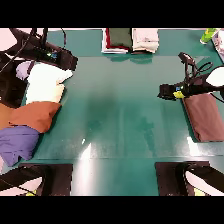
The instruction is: Fold the shirts.
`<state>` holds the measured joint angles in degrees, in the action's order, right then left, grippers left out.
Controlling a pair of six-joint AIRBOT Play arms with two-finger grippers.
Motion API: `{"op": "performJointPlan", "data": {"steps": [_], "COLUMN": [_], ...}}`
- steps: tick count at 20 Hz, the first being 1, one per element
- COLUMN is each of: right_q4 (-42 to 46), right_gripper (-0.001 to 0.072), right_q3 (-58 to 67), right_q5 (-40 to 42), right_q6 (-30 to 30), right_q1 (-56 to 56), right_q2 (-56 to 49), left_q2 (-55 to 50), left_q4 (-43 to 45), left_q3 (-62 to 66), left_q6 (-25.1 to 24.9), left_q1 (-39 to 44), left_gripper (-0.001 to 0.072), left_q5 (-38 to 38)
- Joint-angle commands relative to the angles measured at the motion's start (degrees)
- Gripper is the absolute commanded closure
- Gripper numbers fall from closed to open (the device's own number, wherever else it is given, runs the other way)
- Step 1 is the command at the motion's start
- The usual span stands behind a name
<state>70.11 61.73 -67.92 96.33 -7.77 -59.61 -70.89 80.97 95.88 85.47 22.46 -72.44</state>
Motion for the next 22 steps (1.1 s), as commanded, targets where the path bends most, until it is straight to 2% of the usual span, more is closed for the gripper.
{"op": "performJointPlan", "data": {"steps": [1, 11, 14, 15, 16, 17, 18, 22], "right_q4": [-0.09, -0.07, -0.07, -0.07, -0.07, -0.07, -0.04, -0.04], "right_gripper": [0.0692, 0.0692, 0.0692, 0.0692, 0.0692, 0.0691, 0.0692, 0.0692], "right_q3": [0.04, 0.02, 0.02, 0.02, 0.02, 0.02, 0.02, 0.02], "right_q5": [0.02, 0.00, 0.02, -0.02, -0.04, 0.04, 0.13, -0.04], "right_q6": [0.02, 0.02, 0.02, 0.02, 0.02, 0.00, 0.00, 0.02], "right_q1": [-0.02, -0.02, -0.02, -0.02, -0.02, -0.02, -0.02, -0.02], "right_q2": [-0.02, -0.02, -0.02, -0.02, -0.02, -0.02, -0.02, -0.02], "left_q2": [-0.04, -0.04, -0.09, -0.11, -0.26, -0.87, -1.79, -9.77], "left_q4": [0.00, -0.07, -0.35, 2.99, 8.09, 13.64, 16.81, 17.55], "left_q3": [-0.02, -0.02, -0.02, -0.02, -0.02, 0.00, 0.00, -0.02], "left_q6": [-0.02, 0.00, -1.42, -1.86, -0.28, 3.89, 6.16, 7.58], "left_q1": [-0.07, -0.07, -0.07, -0.09, -0.09, -0.96, -2.67, -13.90], "left_gripper": [0.0679, 0.0678, 0.0678, 0.0657, 0.0358, 0.0110, 0.0097, 0.0097], "left_q5": [0.02, 0.24, 4.55, 6.64, 8.66, 10.78, 12.28, 15.45]}}
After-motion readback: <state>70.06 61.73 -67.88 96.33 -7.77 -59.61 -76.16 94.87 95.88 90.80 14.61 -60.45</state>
